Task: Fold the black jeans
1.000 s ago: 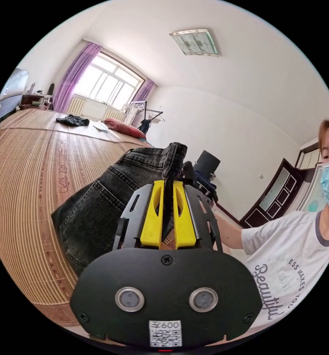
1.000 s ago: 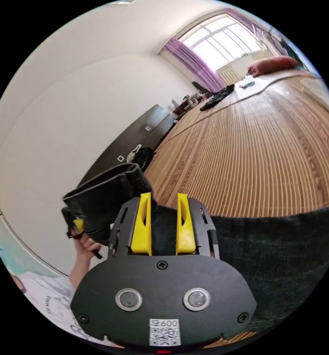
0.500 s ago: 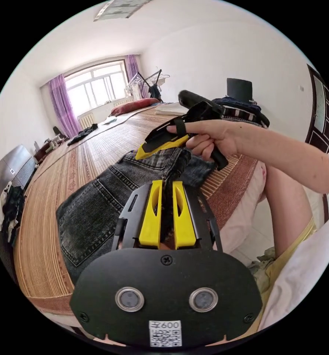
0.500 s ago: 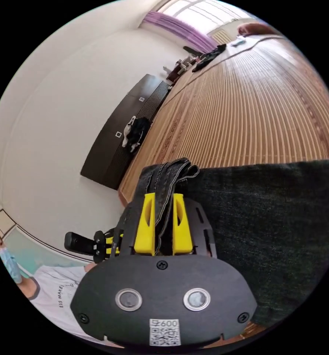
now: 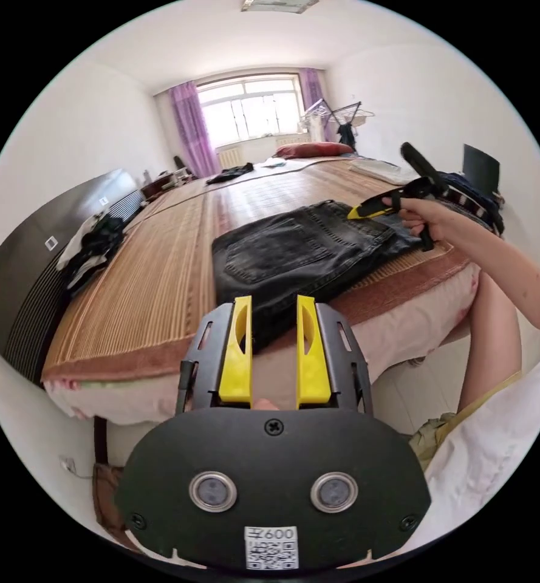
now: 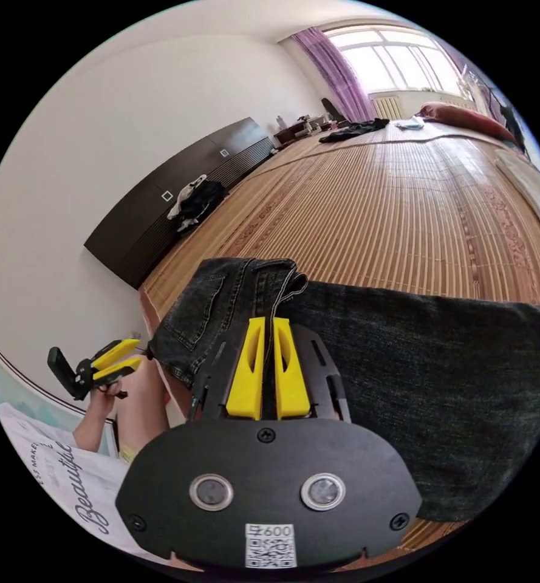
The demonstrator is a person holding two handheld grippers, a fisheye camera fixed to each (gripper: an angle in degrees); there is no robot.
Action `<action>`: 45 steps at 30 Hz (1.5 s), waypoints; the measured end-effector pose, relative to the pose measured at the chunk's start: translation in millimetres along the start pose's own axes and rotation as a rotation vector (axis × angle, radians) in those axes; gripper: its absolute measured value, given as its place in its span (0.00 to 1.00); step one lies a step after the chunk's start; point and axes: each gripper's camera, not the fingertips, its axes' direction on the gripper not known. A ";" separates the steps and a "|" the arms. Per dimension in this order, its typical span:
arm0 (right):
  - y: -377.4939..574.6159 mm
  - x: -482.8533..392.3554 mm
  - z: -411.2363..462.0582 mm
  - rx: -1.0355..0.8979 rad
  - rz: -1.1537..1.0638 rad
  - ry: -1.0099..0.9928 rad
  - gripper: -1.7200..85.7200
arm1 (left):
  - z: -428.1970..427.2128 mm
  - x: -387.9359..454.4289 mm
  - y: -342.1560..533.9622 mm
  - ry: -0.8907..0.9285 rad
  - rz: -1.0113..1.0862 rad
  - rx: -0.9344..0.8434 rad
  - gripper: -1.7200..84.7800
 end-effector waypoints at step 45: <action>98.0 -108.4 39.1 -0.032 -0.064 0.184 0.01 | 255.6 160.8 167.0 -0.441 0.940 0.037 0.04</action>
